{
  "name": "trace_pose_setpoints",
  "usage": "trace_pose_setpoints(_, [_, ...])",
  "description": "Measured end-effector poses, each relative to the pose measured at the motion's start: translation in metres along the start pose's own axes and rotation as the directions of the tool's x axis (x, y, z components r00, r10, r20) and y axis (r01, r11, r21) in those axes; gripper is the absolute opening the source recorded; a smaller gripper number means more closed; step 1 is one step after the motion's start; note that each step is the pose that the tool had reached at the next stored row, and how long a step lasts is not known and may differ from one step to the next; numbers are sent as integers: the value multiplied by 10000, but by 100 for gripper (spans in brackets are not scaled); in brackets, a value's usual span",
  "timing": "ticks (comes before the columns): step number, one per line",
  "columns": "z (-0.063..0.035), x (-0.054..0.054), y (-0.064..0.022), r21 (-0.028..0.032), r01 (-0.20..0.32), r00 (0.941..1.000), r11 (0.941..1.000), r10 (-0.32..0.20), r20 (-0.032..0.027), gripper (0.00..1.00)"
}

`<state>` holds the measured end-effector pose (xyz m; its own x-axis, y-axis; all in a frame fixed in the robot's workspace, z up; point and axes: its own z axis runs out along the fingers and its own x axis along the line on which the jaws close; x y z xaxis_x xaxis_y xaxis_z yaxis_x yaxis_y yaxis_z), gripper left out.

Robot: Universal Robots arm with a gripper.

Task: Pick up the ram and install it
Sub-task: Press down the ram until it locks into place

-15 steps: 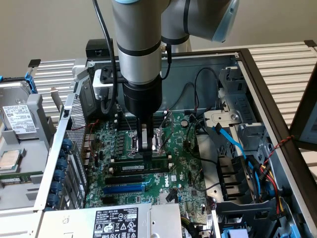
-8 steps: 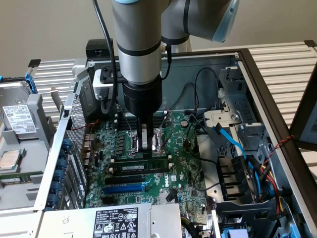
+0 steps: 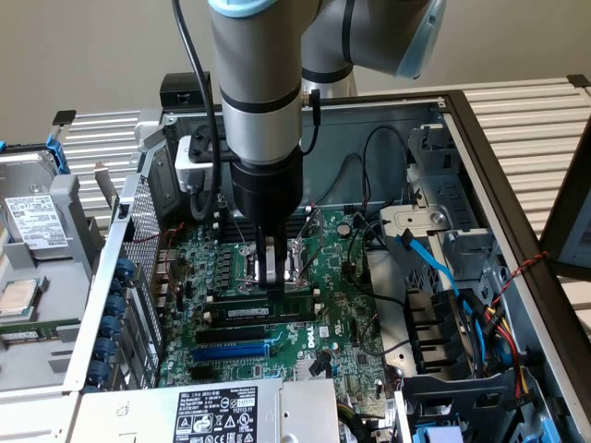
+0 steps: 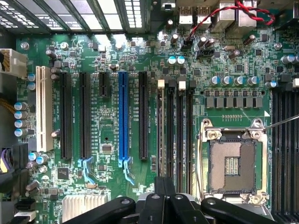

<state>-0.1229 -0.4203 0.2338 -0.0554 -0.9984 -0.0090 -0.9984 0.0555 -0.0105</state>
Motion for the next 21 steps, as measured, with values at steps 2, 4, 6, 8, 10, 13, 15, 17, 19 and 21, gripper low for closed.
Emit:
trace_pose_setpoints(2, [20,0,-1,0,-2,10000,10000,2,0,10])
trace_pose_setpoints(4, [37,1,0,-1,-3,10000,10000,3,-4,10])
trace_pose_setpoints(6, [52,2,0,-5,-3,10000,10000,3,-11,10])
trace_pose_setpoints(8, [73,1,0,-3,-3,10000,10000,3,-3,10])
trace_pose_setpoints(10, [80,1,0,-3,-4,10000,10000,4,-4,10])
trace_pose_setpoints(13, [37,21,0,7,-4,10000,10000,4,66,10])
trace_pose_setpoints(15, [-21,35,9,-6,-5,10000,10000,5,68,10])
trace_pose_setpoints(17, [-28,39,43,-7,-5,9999,10000,5,108,10])
trace_pose_setpoints(19, [-26,44,127,-10,-4,9999,10000,4,130,10])
trace_pose_setpoints(21, [-15,48,207,-11,-6,9999,10000,6,139,10])
